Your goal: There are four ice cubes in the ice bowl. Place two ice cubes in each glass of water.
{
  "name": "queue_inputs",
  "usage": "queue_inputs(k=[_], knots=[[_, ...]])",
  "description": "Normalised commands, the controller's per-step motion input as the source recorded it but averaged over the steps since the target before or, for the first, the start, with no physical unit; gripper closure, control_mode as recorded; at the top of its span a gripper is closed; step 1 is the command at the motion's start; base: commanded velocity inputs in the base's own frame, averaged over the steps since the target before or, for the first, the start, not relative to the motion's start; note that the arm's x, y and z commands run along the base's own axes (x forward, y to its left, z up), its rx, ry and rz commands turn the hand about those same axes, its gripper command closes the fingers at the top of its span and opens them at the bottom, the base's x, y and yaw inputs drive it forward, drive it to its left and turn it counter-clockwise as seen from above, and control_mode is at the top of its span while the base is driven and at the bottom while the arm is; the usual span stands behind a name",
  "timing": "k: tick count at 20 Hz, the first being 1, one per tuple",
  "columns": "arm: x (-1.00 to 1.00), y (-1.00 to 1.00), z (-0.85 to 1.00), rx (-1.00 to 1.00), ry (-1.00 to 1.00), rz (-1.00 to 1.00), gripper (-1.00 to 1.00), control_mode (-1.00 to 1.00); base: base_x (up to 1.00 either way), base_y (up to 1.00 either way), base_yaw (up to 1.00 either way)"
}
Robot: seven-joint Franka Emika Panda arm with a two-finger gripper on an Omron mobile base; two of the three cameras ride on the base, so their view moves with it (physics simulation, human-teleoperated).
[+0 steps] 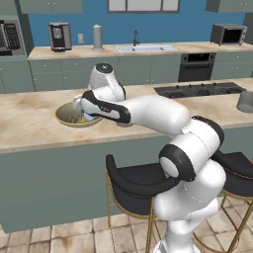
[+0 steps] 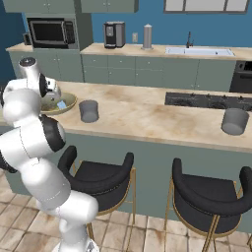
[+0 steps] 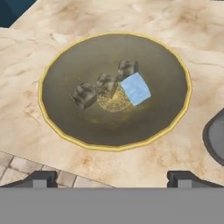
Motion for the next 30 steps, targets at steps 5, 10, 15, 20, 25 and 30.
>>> queue_inputs(k=[5, 10, 15, 20, 25, 30], knots=[[-0.14, -0.41, -0.39, -0.19, -0.03, 0.04, -1.0, -1.0, 0.0, 0.0, 0.0], [0.0, -0.25, -0.14, -0.08, -0.01, 0.0, -1.0, -1.0, 0.0, 0.0, 0.0], [0.24, 0.05, -0.17, 0.01, 0.0, 0.0, -1.0, -1.0, 0.0, 0.0, 0.0], [0.41, 0.42, -0.04, 0.0, 0.0, -0.01, -1.0, -1.0, 0.0, 0.0, 0.0], [0.35, 0.31, 0.0, 0.0, 0.0, -0.01, -1.0, -1.0, 0.0, 0.0, 0.0], [0.29, -0.07, -0.12, 0.0, 0.0, 0.0, -1.0, -1.0, 0.0, 0.0, 0.0]])
